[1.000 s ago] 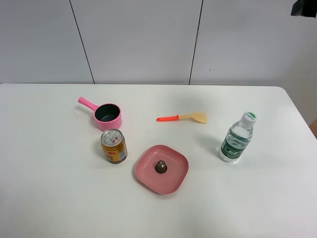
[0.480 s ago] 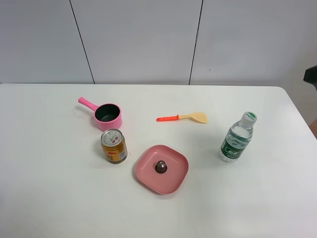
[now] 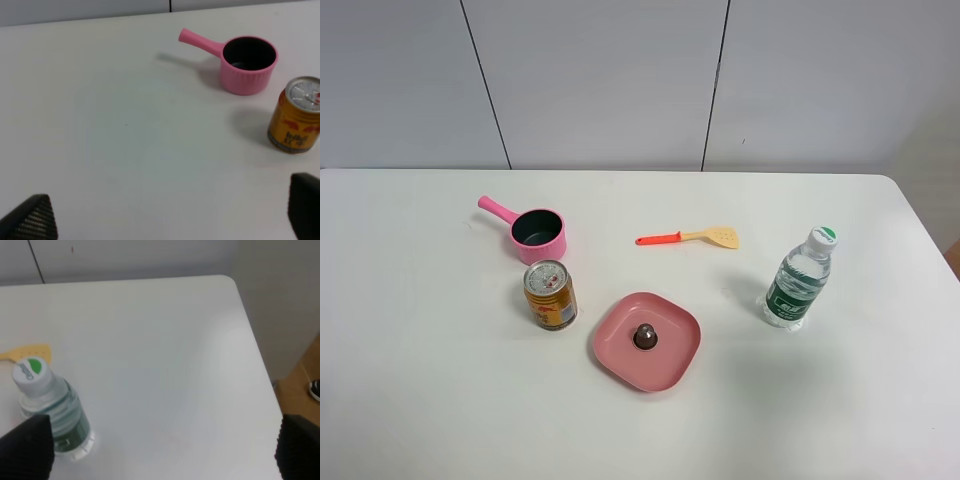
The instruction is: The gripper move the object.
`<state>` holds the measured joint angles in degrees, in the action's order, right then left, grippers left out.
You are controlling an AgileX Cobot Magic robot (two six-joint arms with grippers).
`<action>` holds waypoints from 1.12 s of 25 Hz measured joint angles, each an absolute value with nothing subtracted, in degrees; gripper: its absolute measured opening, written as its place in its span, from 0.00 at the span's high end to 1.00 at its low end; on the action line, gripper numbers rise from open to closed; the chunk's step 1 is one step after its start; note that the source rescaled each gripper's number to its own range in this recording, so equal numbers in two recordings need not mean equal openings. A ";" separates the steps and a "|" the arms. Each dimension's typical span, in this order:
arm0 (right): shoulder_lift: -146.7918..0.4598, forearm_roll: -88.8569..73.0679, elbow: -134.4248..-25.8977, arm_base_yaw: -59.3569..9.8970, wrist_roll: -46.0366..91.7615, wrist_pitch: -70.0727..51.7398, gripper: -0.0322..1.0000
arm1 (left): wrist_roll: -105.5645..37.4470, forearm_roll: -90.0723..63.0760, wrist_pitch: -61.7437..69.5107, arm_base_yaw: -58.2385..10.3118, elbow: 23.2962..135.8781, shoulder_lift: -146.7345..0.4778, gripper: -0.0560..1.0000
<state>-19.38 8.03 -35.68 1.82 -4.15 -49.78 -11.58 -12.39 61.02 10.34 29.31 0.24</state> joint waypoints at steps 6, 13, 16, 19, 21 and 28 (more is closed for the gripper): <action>-13.60 8.70 -33.38 1.90 -5.67 -55.90 0.16 | -11.58 -12.39 61.02 10.34 29.31 0.24 0.00; -8.41 6.78 -29.66 1.90 -6.66 -61.25 0.16 | -11.58 -12.39 61.02 10.34 29.31 0.24 0.00; -7.10 6.78 -29.02 1.90 -6.71 -62.08 0.16 | -11.58 -12.39 61.02 10.34 29.31 0.24 0.00; -5.44 6.78 -29.01 1.90 -6.71 -62.14 0.16 | -11.58 -12.39 61.02 10.34 29.31 0.24 0.00; -4.16 6.78 -28.93 1.90 -6.71 -62.14 0.16 | -11.58 -12.39 61.02 10.34 29.31 0.24 0.00; -0.02 5.00 -27.91 1.90 -5.32 -61.09 0.16 | -11.58 -12.39 61.02 10.34 29.31 0.24 0.00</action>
<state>-0.02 5.00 -27.91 1.90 -5.32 -61.09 -11.58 -12.39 61.02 10.34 29.31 0.24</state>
